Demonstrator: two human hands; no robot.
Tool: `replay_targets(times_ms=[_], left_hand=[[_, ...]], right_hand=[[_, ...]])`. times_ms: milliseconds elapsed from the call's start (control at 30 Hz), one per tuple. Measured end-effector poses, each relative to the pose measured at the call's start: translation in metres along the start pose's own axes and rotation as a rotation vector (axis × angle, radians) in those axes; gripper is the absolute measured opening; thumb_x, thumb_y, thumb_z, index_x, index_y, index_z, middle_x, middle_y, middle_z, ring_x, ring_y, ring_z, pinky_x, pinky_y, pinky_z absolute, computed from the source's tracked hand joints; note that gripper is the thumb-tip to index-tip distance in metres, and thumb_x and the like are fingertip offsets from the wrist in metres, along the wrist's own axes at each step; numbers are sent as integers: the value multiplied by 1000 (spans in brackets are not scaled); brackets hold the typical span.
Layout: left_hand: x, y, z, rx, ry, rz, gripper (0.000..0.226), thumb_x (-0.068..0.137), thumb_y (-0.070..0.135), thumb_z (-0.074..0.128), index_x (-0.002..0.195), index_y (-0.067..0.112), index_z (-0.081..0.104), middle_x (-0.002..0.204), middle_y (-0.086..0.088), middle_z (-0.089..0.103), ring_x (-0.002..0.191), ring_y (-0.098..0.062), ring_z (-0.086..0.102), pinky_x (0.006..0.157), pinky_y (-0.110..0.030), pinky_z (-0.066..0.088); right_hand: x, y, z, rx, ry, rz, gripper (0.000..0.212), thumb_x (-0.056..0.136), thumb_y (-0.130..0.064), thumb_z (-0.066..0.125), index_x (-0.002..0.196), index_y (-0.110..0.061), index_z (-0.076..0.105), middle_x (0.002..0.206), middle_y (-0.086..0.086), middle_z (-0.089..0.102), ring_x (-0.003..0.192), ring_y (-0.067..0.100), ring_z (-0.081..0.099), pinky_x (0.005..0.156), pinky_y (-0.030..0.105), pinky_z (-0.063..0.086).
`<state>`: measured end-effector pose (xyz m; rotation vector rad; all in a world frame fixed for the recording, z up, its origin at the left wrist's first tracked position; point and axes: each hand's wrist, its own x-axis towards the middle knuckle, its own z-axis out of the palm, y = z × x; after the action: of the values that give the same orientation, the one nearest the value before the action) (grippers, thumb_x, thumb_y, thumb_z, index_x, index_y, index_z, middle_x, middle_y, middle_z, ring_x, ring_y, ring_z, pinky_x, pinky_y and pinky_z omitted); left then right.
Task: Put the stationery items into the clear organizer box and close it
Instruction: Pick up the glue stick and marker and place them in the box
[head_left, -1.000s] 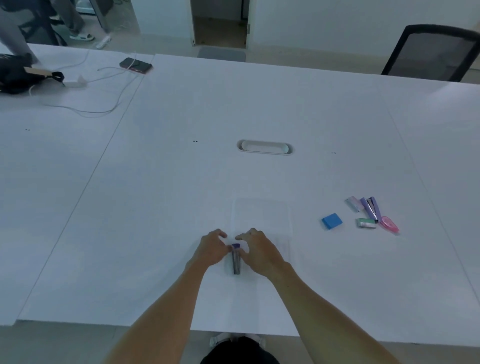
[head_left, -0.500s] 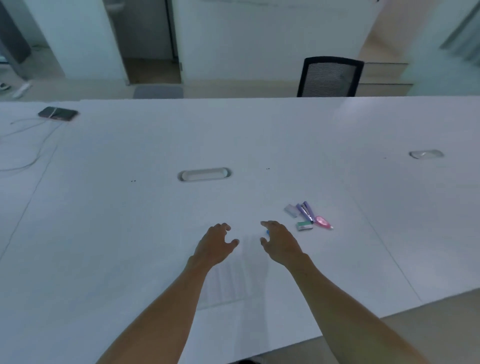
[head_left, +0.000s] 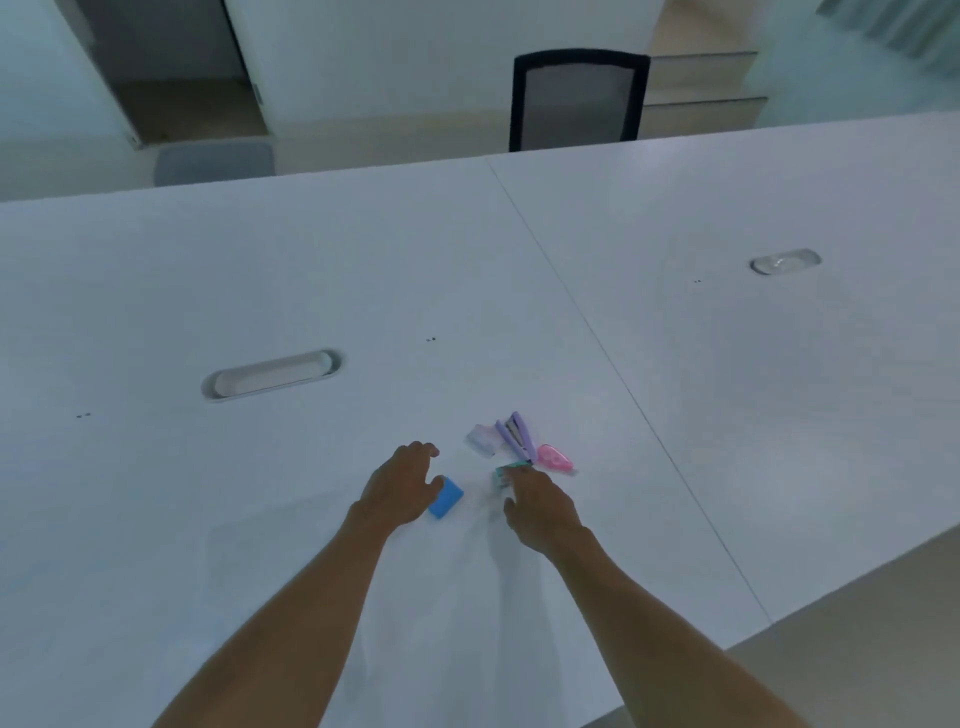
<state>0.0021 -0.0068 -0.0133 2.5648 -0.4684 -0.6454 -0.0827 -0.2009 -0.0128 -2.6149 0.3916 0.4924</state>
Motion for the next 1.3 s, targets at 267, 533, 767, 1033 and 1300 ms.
replay_targets(times_ms=[267,533,767,1033,1300], left_hand=[[60,37,23,27,-52,133,51,99,12,45,149,14,35,159,1,29,145,-16,30,117,-30,26],[65,36,36,156,41,96,43,93,27,59,134,20,49,134,0,56,122,-22,48,99,-34,44],[65,38,36,31,87,-85,59,86,53,62,129,13,52,128,-5,58,122,-23,51,93,-38,49],[69,55,34,-82,110,-193,31,82,20,71,106,5,58,110,-17,64,103,-34,63,78,-40,52],[38,26,9,-508,39,-374,34,70,10,81,102,6,70,105,-16,72,91,-30,71,85,-37,59]], right_hand=[[27,13,14,-198,-2,-309,49,94,-8,49,143,-9,44,152,8,44,141,26,37,112,40,36],[35,21,17,-273,54,-276,36,91,-12,55,126,-11,59,121,10,65,111,32,59,100,42,46],[31,20,16,-58,23,-102,32,95,-14,52,126,-11,58,122,10,59,111,28,55,91,39,53],[13,28,19,151,-25,83,30,93,-13,52,120,-17,65,121,6,65,108,26,61,93,33,50],[-6,15,8,327,55,123,29,90,-9,53,109,-18,72,118,5,70,106,22,64,91,31,52]])
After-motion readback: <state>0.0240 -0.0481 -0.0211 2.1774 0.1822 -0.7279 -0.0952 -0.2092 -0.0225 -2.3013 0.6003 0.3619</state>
